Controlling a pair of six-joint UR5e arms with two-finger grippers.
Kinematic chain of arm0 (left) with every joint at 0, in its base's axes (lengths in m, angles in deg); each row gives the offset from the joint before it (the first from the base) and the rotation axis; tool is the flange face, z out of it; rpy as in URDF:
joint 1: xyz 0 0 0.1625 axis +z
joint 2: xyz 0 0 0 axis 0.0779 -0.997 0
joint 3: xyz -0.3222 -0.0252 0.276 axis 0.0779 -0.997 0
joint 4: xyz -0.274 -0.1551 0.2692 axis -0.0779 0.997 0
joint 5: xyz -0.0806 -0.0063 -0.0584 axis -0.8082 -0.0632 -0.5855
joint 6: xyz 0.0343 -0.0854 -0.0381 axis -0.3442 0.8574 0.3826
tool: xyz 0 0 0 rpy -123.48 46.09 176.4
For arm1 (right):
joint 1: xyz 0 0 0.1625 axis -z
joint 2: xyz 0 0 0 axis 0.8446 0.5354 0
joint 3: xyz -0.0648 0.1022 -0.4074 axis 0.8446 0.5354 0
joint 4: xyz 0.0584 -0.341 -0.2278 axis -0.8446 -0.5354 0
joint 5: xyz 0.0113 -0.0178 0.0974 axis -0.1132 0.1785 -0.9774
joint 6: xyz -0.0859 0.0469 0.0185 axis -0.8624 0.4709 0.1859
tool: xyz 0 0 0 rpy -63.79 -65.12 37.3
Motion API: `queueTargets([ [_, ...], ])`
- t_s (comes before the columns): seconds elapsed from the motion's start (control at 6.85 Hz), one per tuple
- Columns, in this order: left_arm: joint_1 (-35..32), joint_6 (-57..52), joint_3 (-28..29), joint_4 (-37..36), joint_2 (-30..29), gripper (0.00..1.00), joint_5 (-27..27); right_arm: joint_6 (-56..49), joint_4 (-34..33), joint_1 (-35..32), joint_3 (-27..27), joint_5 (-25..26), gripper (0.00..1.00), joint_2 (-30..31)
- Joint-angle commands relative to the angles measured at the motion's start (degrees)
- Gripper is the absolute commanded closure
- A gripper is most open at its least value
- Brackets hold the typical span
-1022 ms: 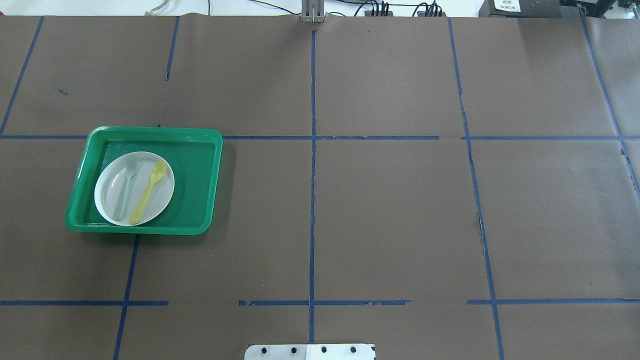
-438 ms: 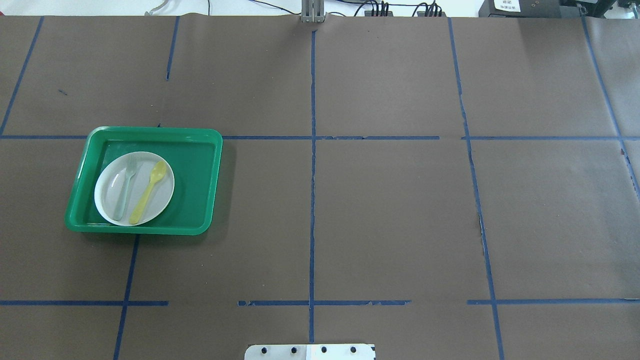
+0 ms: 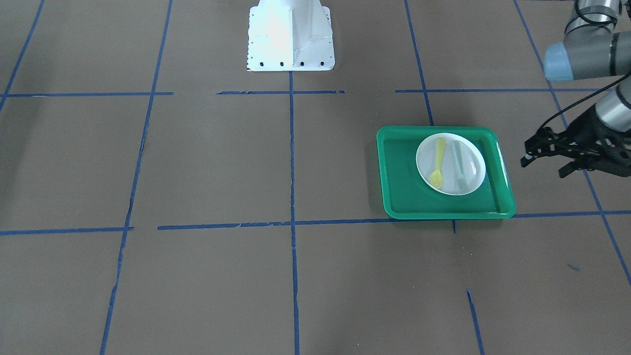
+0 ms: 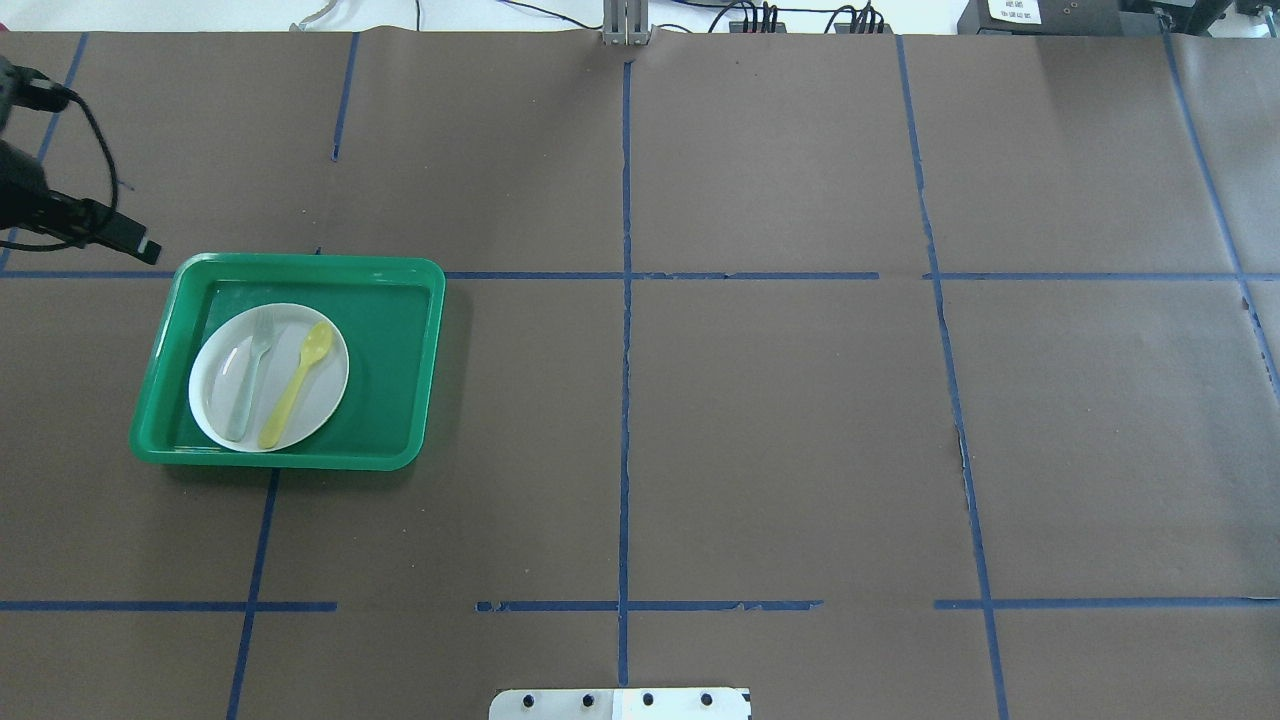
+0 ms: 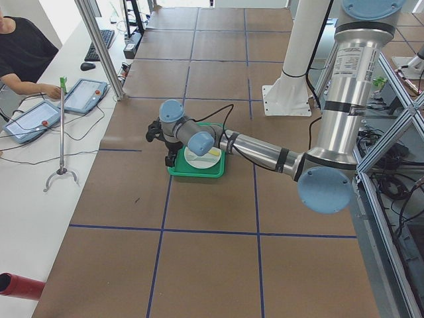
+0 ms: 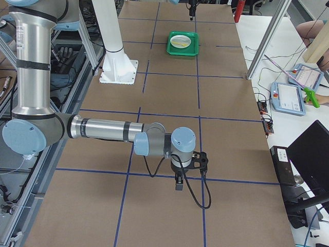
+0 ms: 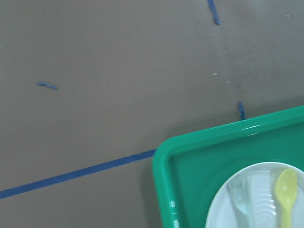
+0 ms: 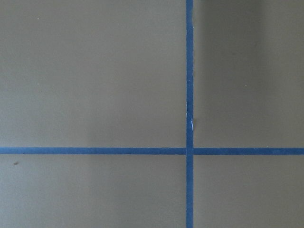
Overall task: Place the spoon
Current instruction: 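Move the left gripper over the yellow spoon on the white plate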
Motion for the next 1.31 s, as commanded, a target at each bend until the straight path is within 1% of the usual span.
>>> queueTargets([
  [0.0, 9.85, 6.87, -1.50, -0.15, -3.84, 0.05, 8.82, 0.00, 0.00, 0.00, 0.00, 0.09, 0.00, 0.00],
  [0.15, 11.89, 7.25, -0.54, -0.07, -4.03, 0.08, 11.82, 0.00, 0.00, 0.00, 0.00, 0.00, 0.00, 0.00],
  [0.29, 14.00, 7.25, 1.38, 0.10, -4.20, 0.13, 11.85, 0.00, 0.00, 0.00, 0.00, 0.00, 0.00, 0.00],
  [0.44, 14.28, 7.17, 1.23, 0.11, -3.86, 0.20, 11.76, 0.00, 0.00, 0.00, 0.00, 0.00, 0.00, 0.00],
  [0.88, 16.74, 7.34, 1.40, -0.25, -3.77, 0.21, 11.06, 0.00, 0.00, 0.00, 0.00, 0.00, 0.00, 0.00],
  [1.17, 17.36, 7.25, 3.85, 0.10, -3.68, 0.22, 10.97, 0.00, 0.00, 0.00, 0.00, 0.00, 0.00, 0.00],
])
